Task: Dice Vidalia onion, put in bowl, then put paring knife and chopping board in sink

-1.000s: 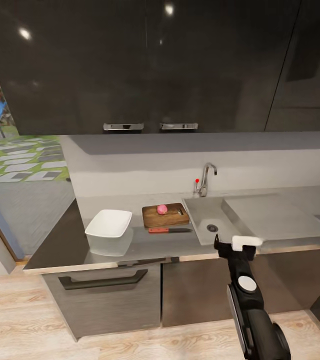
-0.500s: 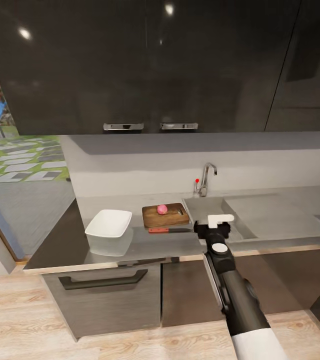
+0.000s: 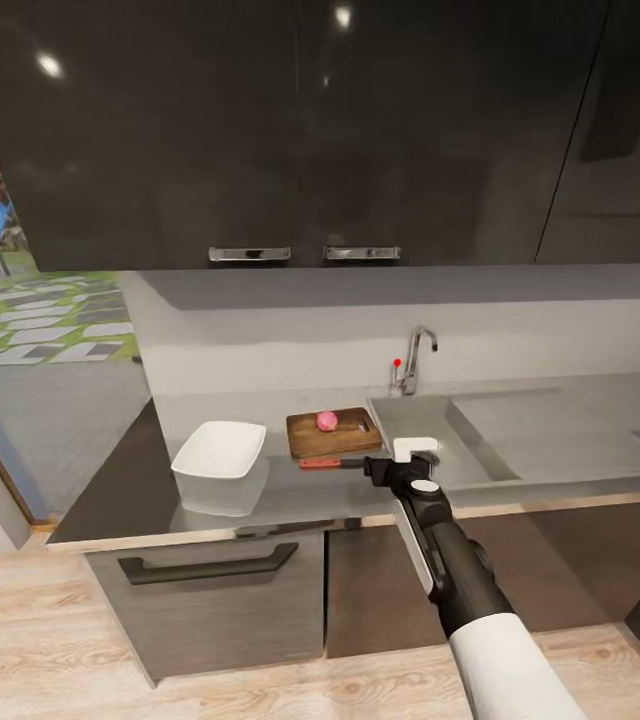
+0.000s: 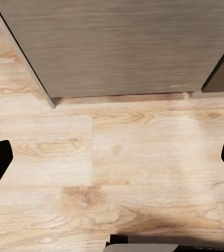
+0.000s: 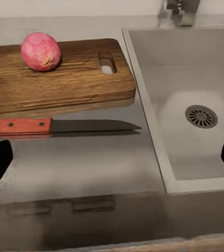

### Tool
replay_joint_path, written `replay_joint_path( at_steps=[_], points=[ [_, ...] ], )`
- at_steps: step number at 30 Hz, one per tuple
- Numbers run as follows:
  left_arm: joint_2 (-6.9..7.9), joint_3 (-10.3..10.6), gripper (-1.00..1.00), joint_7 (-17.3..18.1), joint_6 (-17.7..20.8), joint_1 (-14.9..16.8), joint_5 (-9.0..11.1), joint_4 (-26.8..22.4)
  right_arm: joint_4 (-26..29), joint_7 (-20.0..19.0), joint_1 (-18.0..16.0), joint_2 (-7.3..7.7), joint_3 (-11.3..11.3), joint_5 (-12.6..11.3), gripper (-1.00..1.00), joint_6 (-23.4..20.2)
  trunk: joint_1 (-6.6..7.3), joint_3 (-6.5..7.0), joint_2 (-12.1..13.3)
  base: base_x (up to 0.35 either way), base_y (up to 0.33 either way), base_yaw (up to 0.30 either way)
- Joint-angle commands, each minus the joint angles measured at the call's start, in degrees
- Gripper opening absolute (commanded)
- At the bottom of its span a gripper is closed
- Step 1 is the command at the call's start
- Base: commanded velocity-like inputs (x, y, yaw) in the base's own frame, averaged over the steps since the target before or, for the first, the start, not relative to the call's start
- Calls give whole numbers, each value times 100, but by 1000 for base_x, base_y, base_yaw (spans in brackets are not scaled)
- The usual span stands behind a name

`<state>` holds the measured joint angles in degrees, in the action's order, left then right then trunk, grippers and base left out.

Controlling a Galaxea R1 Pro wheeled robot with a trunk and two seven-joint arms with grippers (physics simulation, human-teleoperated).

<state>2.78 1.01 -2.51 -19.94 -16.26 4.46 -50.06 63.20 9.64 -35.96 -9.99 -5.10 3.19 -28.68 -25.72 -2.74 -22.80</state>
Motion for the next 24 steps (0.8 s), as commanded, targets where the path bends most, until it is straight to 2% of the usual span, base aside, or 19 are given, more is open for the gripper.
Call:
replay_joint_path(
  at_steps=[1,14,24],
  points=[
    [4,14,100,-10,-10,0,46,-6,6,-6,-6,-1,-7,33,100,-39,-6,-12,-12,196,165,0],
    [4,14,100,-13,-10,0,46,-4,60,-86,-7,-1,-5,47,100,-32,-6,-12,-12,238,203,0],
    [4,14,100,-8,-10,0,46,-3,17,-75,-5,-1,-9,30,100,-36,-6,-12,-12,30,27,0]
  ],
)
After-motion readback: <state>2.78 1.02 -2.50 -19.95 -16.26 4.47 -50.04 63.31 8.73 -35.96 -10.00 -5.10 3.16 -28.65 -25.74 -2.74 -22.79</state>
